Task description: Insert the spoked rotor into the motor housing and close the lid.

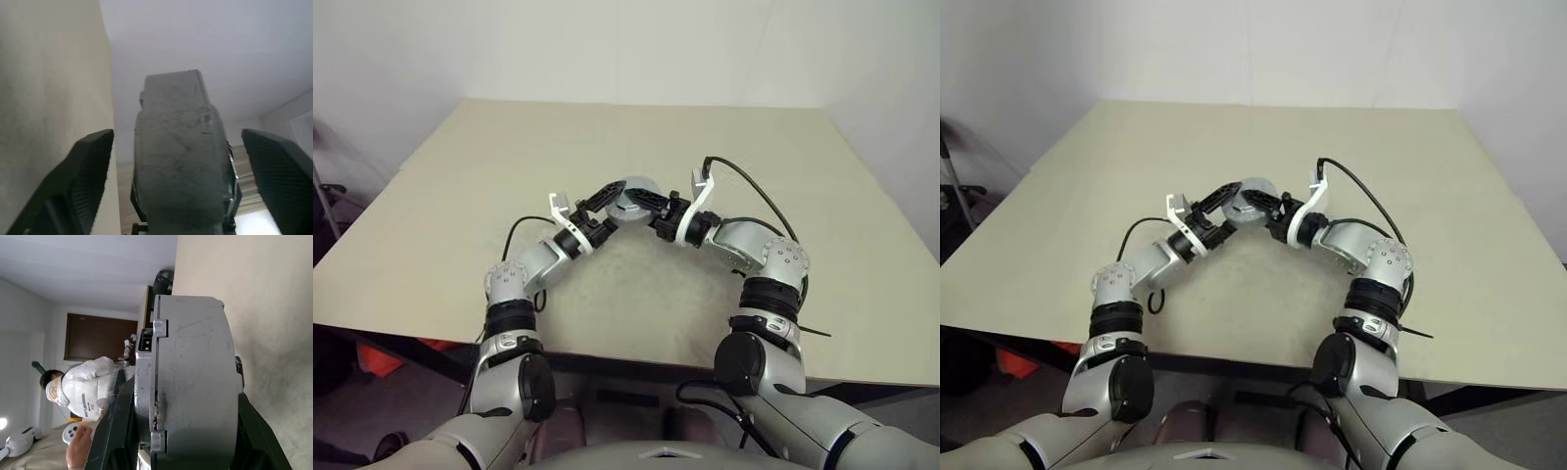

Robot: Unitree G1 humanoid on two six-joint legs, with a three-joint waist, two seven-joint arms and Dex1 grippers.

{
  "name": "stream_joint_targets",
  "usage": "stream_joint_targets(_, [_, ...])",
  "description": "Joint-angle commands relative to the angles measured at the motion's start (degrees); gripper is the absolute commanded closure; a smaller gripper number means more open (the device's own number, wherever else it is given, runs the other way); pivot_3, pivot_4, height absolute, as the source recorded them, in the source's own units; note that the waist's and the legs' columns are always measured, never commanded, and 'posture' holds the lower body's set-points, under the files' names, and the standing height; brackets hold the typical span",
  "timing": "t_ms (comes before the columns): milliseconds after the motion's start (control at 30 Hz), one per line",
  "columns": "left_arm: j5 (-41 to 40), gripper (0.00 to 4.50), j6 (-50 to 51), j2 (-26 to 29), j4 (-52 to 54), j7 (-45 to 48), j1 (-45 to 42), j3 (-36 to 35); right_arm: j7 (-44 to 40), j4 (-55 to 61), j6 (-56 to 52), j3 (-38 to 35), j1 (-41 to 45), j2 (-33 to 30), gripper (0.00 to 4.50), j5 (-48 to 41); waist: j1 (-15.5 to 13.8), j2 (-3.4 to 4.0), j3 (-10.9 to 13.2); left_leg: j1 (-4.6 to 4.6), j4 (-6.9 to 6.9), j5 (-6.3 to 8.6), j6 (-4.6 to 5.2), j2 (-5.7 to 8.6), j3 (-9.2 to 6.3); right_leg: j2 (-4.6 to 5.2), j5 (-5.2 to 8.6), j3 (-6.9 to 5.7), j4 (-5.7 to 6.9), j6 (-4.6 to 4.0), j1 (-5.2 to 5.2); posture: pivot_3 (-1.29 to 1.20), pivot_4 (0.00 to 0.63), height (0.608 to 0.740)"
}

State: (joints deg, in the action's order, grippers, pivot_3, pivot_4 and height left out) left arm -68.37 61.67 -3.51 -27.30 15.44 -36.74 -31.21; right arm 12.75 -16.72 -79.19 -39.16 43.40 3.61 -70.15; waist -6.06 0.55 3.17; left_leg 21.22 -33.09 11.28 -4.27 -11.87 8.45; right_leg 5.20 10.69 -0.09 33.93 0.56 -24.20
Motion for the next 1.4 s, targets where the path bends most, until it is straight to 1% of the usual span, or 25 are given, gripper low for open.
stream_joint_targets(33, [-0.3, 1.31, -1.5, -0.4, 0.2, 0.9, -1.6, 0.6, -0.6, 3.3, 1.1, 1.0, 0.9, -0.5, 2.44, -4.2, 0.0, 0.0, 0.0, 0.0, -0.01, 0.0, 0.0, 0.0, 0.0, 0.0, 0.0, 0.0, 0.01, 0.0, 0.0, 0.0, 0.0, 0.74])
stream_joint_targets(100, [-0.3, 2.04, -2.3, -0.5, 0.2, 0.9, -1.6, 0.5, -0.5, 3.1, 1.5, 1.4, 0.7, -0.8, 2.44, -4.3, 0.0, 0.0, 0.0, 0.0, -0.03, 0.0, 0.01, 0.0, 0.0, 0.0, 0.0, 0.0, 0.03, 0.0, 0.0, 0.0, 0.0, 0.74])
stream_joint_targets(133, [-0.4, 2.27, -2.4, -0.5, 0.2, 0.9, -1.6, 0.6, -0.5, 3.1, 1.8, 1.7, 0.6, -0.9, 2.44, -4.5, 0.0, -0.01, 0.0, 0.0, -0.03, 0.0, 0.01, 0.0, 0.0, 0.0, 0.0, 0.0, 0.04, 0.0, 0.0, 0.0, 0.0, 0.74])
stream_joint_targets(167, [-0.4, 2.38, -2.5, -0.5, 0.2, 1.0, -1.5, 0.6, -0.5, 3.1, 2.0, 1.9, 0.5, -1.1, 2.44, -4.7, 0.0, -0.01, 0.0, -0.01, -0.04, -0.01, 0.01, 0.0, 0.0, 0.0, 0.0, -0.01, 0.05, 0.0, 0.0, 0.0, 0.0, 0.74])
stream_joint_targets(367, [-0.5, 2.38, -2.2, -0.5, 0.6, 1.1, -1.1, 0.9, -1.0, 3.3, 3.6, 3.8, -0.1, -2.0, 2.44, -4.7, 0.0, -0.01, 0.0, -0.03, -0.11, -0.02, 0.03, 0.0, 0.0, 0.0, 0.0, 0.0, 0.16, 0.0, 0.0, 0.0, 0.0, 0.74])
stream_joint_targets(433, [-0.2, 2.38, -2.3, -0.5, 0.7, 1.1, -1.0, 1.1, -2.7, 3.7, 4.7, 4.9, -0.6, -2.5, 2.44, -3.9, 0.0, -0.01, 0.0, -0.04, -0.15, -0.02, 0.04, 0.0, 0.0, 0.01, 0.0, 0.0, 0.24, 0.0, 0.0, 0.0, 0.0, 0.74])
stream_joint_targets(500, [0.1, 2.38, -2.7, -0.5, 0.8, 1.0, -0.8, 1.2, -3.5, 3.7, 6.2, 5.9, -1.1, -3.2, 1.69, -2.7, 0.0, -0.01, 0.0, -0.05, -0.19, -0.03, 0.05, 0.0, 0.0, 0.01, 0.0, 0.0, 0.32, 0.0, 0.0, 0.0, 0.0, 0.74])
stream_joint_targets(600, [0.2, 2.38, -3.1, -0.4, 0.9, 1.1, -0.6, 1.2, -4.9, 4.9, 9.9, 8.2, -1.7, -4.3, 0.79, 0.5, 0.0, -0.02, 0.0, -0.08, -0.26, -0.06, 0.06, 0.02, 0.0, 0.02, 0.01, 0.0, 0.47, 0.0, 0.0, 0.0, 0.0, 0.74])
stream_joint_targets(667, [0.3, 2.38, -3.3, -0.3, 1.2, 1.1, -0.4, 1.3, -5.5, 5.8, 12.6, 9.9, -2.1, -5.0, 0.06, 3.2, 0.0, -0.02, 0.0, -0.08, -0.28, -0.11, 0.07, 0.02, 0.0, 0.02, 0.01, 0.0, 0.57, 0.0, 0.0, 0.0, 0.0, 0.74])
stream_joint_targets(767, [1.1, 2.38, -4.3, -0.2, 1.7, 1.2, -0.1, 1.5, -7.8, 6.5, 15.4, 12.3, -2.7, -6.0, 0.02, 6.2, 0.0, -0.03, 0.0, -0.09, -0.3, -0.16, 0.03, 0.01, 0.0, 0.02, 0.02, 0.01, 0.68, 0.0, 0.0, 0.0, 0.0, 0.74])
stream_joint_targets(867, [3.4, 2.38, -8.6, 0.5, 1.8, 1.3, -0.1, 1.1, -8.5, 6.1, 18.2, 14.0, -3.5, -6.7, 0.02, 9.6, 0.0, -0.04, 0.0, -0.09, -0.3, -0.19, 0.01, 0.01, 0.0, 0.02, 0.03, 0.03, 0.73, -0.01, 0.0, 0.0, 0.0, 0.74])
stream_joint_targets(1000, [8.7, 2.38, -21.6, 4.1, -0.8, -1.1, -0.2, -2.6, -9.8, 4.4, 20.1, 13.7, -4.1, -8.2, 0.02, 11.4, 0.5, -0.04, 0.0, -0.08, -0.3, -0.22, 0.0, 0.01, 0.0, 0.02, 0.03, 0.03, 0.75, -0.01, 0.0, 0.0, 0.0, 0.74])
stream_joint_targets(1100, [10.0, 2.38, -27.1, 6.4, -2.5, -2.7, -0.3, -4.9, -10.5, 4.1, 20.0, 13.3, -4.1, -8.8, 0.02, 11.5, 0.6, -0.06, 0.0, -0.07, -0.27, -0.22, 0.0, -0.04, -0.03, 0.01, 0.02, 0.05, 0.75, -0.01, 0.0, 0.0, 0.0, 0.74])
stream_joint_targets(1233, [11.7, 2.38, -31.1, 8.6, -5.2, -4.3, -0.9, -6.7, -11.2, 3.5, 20.2, 13.1, -3.9, -9.3, 0.02, 12.0, 0.2, -0.12, 0.0, -0.1, -0.27, -0.22, 0.01, 0.01, -0.07, 0.0, 0.02, 0.01, 0.71, -0.01, -0.05, 0.0, 0.0, 0.74])
stream_joint_targets(1400, [14.1, 2.38, -33.6, 9.2, -9.0, -6.5, -1.9, -6.8, -11.9, 2.9, 20.6, 13.6, -3.4, -9.2, 0.02, 12.9, -1.1, -0.34, 0.1, -0.03, -0.37, -0.2, 0.06, 0.05, -0.07, 0.05, 0.03, 0.01, 0.72, 0.0, -0.04, 0.0, 0.0, 0.74])
